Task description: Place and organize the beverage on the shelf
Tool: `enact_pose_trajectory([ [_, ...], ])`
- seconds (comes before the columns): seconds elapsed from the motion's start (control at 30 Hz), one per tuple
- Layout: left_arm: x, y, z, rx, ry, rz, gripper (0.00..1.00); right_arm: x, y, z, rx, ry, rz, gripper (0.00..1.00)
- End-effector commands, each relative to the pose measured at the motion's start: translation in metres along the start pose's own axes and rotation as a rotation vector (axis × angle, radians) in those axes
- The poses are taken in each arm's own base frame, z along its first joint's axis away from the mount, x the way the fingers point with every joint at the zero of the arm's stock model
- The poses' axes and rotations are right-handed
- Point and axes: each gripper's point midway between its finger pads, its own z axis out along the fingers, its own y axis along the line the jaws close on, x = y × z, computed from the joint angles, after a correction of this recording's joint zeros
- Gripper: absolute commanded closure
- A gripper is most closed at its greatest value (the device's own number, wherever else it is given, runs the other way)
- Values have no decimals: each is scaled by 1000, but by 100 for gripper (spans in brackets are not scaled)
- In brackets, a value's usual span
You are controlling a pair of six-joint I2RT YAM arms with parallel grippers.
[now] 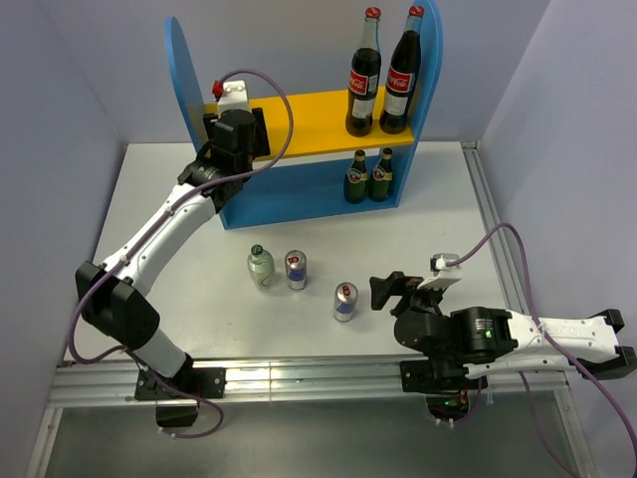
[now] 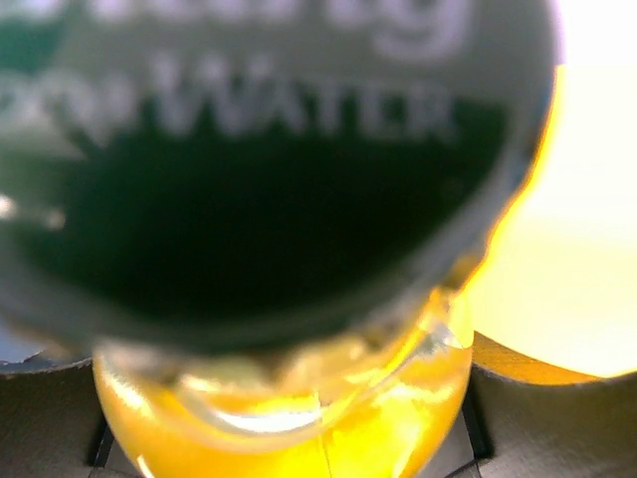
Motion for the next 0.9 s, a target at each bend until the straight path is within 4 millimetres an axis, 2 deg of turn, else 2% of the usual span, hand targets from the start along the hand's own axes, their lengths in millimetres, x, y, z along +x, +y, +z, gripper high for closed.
enact_pose_trajectory([
  [0.0,-104,-4,-19,45,-273,-157,100,-3,-2,1,6,-31,24,0],
  [0.07,-102,-3,-14,35,-275,-154,100,-4,-2,1,4,-32,23,0],
  [0.47,-84,31,28,-63,-255,-156,100,-2,-1,2,1,-32,17,0],
  [0.63,-77,39,38,-86,-246,-150,100,-2,-1,2,-1,-34,11,0],
  [0.73,-77,42,41,-89,-245,-151,83,-2,0,2,-1,-34,11,0],
  [0.77,-78,44,41,-91,-247,-152,69,-2,0,2,0,-34,9,0],
  [0.83,-76,45,42,-91,-242,-150,48,-2,0,2,0,-34,10,0],
  [0.87,-78,45,40,-90,-244,-152,25,-2,0,2,1,-34,9,0],
])
